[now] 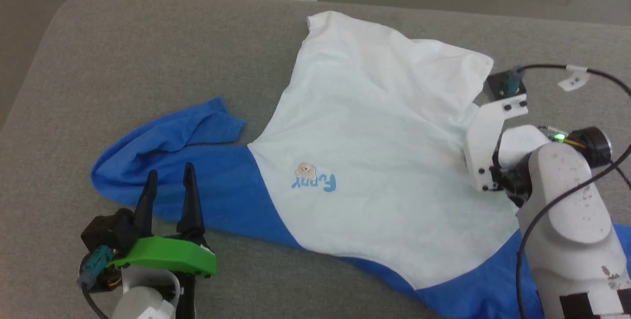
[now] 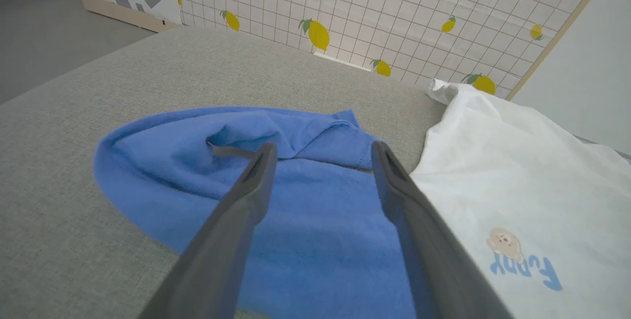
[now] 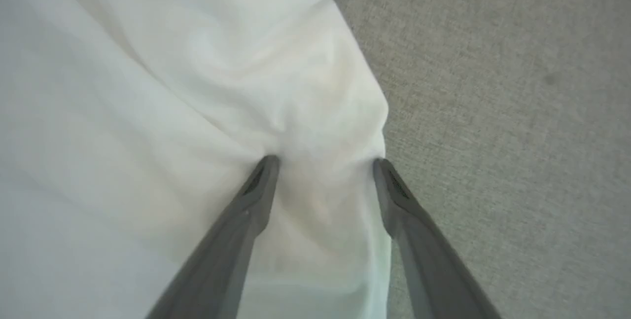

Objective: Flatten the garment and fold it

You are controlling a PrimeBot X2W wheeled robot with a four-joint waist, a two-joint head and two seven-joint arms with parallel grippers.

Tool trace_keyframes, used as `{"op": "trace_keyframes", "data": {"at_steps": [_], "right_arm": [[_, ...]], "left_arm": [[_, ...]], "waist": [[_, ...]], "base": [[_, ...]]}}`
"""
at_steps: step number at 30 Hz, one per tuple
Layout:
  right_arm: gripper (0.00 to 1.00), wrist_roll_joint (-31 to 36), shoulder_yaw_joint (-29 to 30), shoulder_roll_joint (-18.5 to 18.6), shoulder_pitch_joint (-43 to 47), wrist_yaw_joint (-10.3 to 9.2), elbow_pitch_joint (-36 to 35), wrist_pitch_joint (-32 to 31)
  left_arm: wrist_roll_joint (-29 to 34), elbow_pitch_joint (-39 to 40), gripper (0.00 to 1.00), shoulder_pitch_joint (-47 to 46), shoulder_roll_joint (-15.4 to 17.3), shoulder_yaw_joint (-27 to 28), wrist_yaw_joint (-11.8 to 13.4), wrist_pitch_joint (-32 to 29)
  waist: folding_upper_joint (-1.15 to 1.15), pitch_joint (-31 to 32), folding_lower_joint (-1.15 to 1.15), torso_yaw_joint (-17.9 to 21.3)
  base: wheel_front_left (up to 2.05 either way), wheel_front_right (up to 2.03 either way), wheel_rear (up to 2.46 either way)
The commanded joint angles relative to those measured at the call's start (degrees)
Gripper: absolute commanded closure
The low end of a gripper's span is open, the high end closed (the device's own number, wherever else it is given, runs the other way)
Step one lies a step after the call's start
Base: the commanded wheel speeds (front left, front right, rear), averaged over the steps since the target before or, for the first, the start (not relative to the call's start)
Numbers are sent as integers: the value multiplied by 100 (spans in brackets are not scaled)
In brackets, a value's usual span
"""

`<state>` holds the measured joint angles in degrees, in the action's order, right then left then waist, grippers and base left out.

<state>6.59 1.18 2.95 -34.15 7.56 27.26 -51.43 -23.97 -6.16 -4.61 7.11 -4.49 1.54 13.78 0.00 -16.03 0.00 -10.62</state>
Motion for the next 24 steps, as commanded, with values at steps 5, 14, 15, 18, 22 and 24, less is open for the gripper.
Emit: {"op": "trace_keyframes", "data": {"at_steps": [5,14,15,18,22,24], "right_arm": [[100,70,176,163,-301,-8,31,26],[100,596,727,393,-1529,-8,-129,541],[100,697,801,393,-1652,-8,-106,602],[100,987,1000,379,-1858,-8,9,692],[0,1085,1309,264,-1952,-8,153,1061],[0,929,1407,218,-1953,-8,108,1510]], "left_arm": [[-28,-43,0,-286,-45,-52,-98,63],[-18,-102,0,-629,-83,-82,-247,101],[-17,-128,0,-663,-93,-85,-265,104],[-12,-199,0,-712,-121,-79,-299,111],[19,-321,0,-698,-160,-36,-314,118],[41,-333,0,-684,-172,-10,-314,119]], "waist": [[0,-325,0,-222],[0,-809,0,-470],[0,-839,0,-501],[0,-874,0,-556],[0,-732,0,-546],[0,-596,0,-504]], "base": [[0,0,0],[0,0,0],[0,0,0],[0,0,0],[0,0,0],[0,0,0]]}}
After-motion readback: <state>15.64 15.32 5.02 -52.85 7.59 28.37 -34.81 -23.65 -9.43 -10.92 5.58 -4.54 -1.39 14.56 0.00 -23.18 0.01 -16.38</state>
